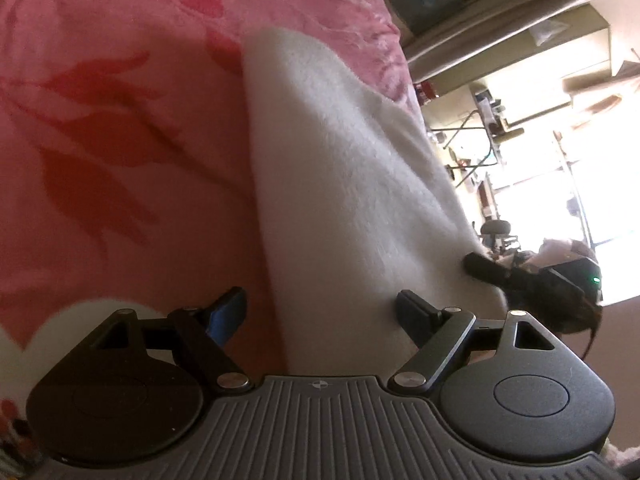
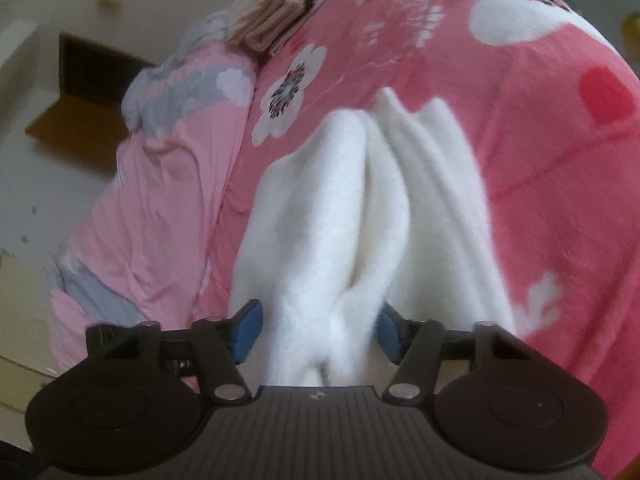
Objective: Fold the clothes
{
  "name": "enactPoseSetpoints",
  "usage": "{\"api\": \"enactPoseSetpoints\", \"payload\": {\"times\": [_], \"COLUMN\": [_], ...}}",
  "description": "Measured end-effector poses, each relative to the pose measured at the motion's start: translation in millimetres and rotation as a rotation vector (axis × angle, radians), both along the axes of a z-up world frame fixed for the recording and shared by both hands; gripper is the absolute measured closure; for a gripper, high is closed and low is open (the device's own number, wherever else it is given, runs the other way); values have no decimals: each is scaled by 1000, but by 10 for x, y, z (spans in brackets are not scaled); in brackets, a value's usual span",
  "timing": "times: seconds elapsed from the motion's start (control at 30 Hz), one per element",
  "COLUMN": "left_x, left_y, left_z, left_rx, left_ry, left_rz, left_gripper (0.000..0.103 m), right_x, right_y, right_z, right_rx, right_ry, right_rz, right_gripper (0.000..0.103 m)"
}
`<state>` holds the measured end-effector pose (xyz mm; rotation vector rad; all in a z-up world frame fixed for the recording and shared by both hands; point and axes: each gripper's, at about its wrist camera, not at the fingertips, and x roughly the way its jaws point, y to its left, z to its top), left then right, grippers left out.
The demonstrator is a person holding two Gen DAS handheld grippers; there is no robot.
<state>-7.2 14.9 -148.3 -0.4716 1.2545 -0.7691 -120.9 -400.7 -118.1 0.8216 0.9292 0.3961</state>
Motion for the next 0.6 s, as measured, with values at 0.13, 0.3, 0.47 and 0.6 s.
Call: {"api": "enactPoseSetpoints", "payload": {"times": [0.13, 0.3, 0.47, 0.6], "left_x": [2, -25, -92, -180], "left_y": [-198, -431, -564, -633], "left_z": [53, 208, 320, 380], "left_rx": [29, 79, 124, 186], "left_ry": [-31, -89, -148, -216], "left_rz": [-34, -87, -121, -161], "left_gripper": [24, 25, 25, 24], "right_x": [-98, -239, -360, -456], "right_y": [120, 219, 206, 109], "right_z": [140, 292, 337, 190], "right_rx": [-114, -228, -279, -270], "right_ry": [-74, -157, -202, -180], "right_rz": [-1, -9, -20, -44], "right_gripper": [69, 71, 72, 72]}}
